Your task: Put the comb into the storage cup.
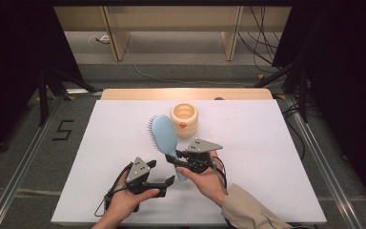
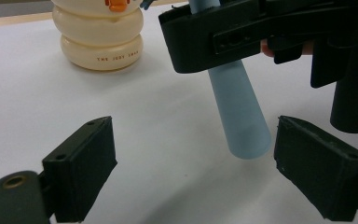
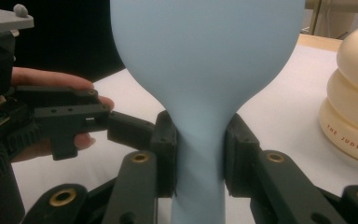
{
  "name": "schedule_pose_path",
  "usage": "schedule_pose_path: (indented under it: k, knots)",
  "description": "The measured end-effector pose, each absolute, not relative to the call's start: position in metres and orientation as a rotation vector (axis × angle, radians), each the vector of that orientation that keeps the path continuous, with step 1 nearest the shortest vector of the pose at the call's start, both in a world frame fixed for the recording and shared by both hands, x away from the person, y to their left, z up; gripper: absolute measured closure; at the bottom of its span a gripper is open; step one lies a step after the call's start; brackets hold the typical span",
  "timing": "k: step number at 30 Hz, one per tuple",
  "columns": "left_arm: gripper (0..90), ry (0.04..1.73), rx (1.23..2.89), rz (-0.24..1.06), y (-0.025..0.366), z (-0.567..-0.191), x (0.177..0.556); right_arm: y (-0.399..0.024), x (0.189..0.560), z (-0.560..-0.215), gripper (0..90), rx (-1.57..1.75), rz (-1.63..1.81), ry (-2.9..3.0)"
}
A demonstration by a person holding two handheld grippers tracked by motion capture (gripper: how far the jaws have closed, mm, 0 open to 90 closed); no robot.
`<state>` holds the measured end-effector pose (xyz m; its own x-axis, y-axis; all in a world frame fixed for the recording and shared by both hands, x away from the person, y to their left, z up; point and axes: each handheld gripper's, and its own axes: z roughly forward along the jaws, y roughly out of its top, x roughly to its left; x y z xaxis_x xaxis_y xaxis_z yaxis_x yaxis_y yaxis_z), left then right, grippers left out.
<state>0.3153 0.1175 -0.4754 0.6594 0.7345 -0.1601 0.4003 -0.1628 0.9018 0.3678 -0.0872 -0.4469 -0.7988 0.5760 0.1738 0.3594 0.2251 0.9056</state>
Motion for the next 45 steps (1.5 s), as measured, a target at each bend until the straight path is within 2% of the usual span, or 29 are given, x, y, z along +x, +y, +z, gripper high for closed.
schedule_pose_path:
  k: [45]
  knots:
    - [20.1, 0.908, 1.764, 0.36, 0.098, -0.476, 0.323, -0.083, 0.365, -0.449, 70.3, 0.885, 1.615, 2.301]
